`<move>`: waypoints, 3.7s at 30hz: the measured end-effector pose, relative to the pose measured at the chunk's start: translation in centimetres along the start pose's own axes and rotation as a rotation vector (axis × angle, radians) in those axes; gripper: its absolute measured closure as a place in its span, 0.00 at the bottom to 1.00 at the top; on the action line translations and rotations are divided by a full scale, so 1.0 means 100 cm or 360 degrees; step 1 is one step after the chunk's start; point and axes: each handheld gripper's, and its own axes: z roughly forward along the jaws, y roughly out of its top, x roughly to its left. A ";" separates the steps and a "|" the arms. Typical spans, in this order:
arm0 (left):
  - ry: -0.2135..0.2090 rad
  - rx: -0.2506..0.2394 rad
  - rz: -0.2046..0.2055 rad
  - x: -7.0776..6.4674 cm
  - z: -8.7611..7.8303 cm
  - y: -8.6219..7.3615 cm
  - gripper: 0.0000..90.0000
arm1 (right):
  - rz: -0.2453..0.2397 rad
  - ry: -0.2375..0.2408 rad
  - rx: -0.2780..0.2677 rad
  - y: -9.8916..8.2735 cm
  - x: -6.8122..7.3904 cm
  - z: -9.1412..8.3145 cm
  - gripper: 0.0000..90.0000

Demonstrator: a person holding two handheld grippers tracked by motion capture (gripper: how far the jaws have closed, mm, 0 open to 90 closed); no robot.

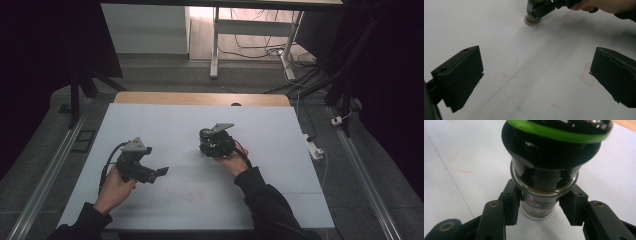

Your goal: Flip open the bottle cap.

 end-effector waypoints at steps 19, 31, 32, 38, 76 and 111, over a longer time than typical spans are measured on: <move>-0.0060 0.0036 0.0024 0.006 0.038 0.034 0.00 | -0.0002 0.0003 0.0001 0.000 0.000 0.000 0.59; -0.0021 0.0077 0.0075 0.009 0.062 0.054 0.00 | -0.0004 0.0001 0.0003 0.000 0.000 0.000 0.59; -0.0021 0.0077 0.0075 0.009 0.062 0.054 0.00 | -0.0003 0.0000 0.0003 0.000 0.000 0.000 0.59; -0.0035 0.0087 0.0107 0.014 0.075 0.061 0.00 | -0.0004 0.0001 0.0003 0.000 0.000 0.000 0.59; -0.0127 0.0098 0.0261 -0.002 0.104 0.085 0.98 | -0.0001 -0.0001 -0.0002 0.000 0.000 0.000 0.59; -0.0125 0.0003 0.0157 0.003 0.092 0.100 0.98 | -0.0004 -0.0006 0.0002 0.000 0.001 0.000 0.59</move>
